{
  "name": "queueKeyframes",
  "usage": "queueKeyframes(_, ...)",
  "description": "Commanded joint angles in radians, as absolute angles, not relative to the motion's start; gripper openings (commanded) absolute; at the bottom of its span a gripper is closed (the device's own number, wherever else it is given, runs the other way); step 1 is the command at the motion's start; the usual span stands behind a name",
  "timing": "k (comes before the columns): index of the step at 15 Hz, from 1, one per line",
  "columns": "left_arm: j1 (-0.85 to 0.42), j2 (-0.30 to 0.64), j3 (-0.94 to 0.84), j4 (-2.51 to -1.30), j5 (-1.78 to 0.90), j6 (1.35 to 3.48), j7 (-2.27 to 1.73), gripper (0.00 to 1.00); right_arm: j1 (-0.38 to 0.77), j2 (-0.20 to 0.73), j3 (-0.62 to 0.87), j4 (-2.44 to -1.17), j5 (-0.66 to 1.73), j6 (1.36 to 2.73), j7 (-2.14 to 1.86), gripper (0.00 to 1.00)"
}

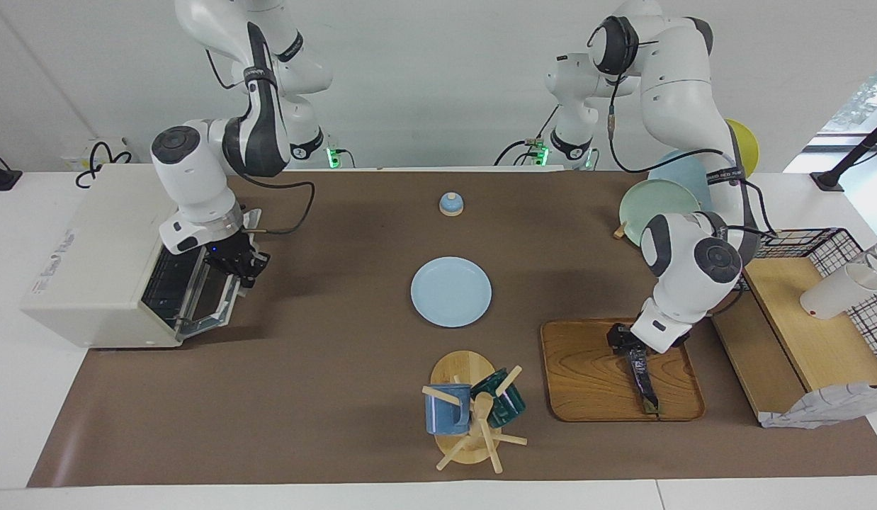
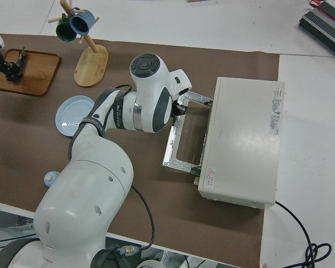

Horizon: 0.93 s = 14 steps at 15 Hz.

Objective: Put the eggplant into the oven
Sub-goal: 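Lift the eggplant with the left gripper while the right gripper opens the oven door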

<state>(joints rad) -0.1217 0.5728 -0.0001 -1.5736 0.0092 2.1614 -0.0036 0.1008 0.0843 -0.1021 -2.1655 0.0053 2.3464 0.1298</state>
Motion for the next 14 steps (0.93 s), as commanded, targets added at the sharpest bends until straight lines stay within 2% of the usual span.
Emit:
queueKeyframes(1,-0.126,0.555,0.006,-1.588,0.034,2.148,0.002,0.00,0.095,0.109,-0.110,-2.186,0.005,2.422,0.121,0.00)
queueKeyframes(6,-0.126,0.539,-0.001,-1.511,0.015,2.048,0.077,0.00,0.132,0.141,-0.110,-2.184,0.008,2.480,0.149,0.00)
queueKeyframes(8,-0.127,0.473,-0.002,-1.514,-0.037,1.991,0.077,0.00,0.135,0.144,-0.109,-2.169,0.008,2.470,0.150,0.00)
queueKeyframes(10,-0.141,0.407,-0.002,-1.514,-0.081,1.901,0.069,0.00,0.176,0.159,-0.109,-2.113,0.014,2.427,0.158,0.00)
queueKeyframes(14,-0.227,0.292,-0.003,-1.522,-0.097,1.743,-0.064,0.00,0.192,0.187,-0.109,-1.955,0.014,2.252,0.190,0.00)
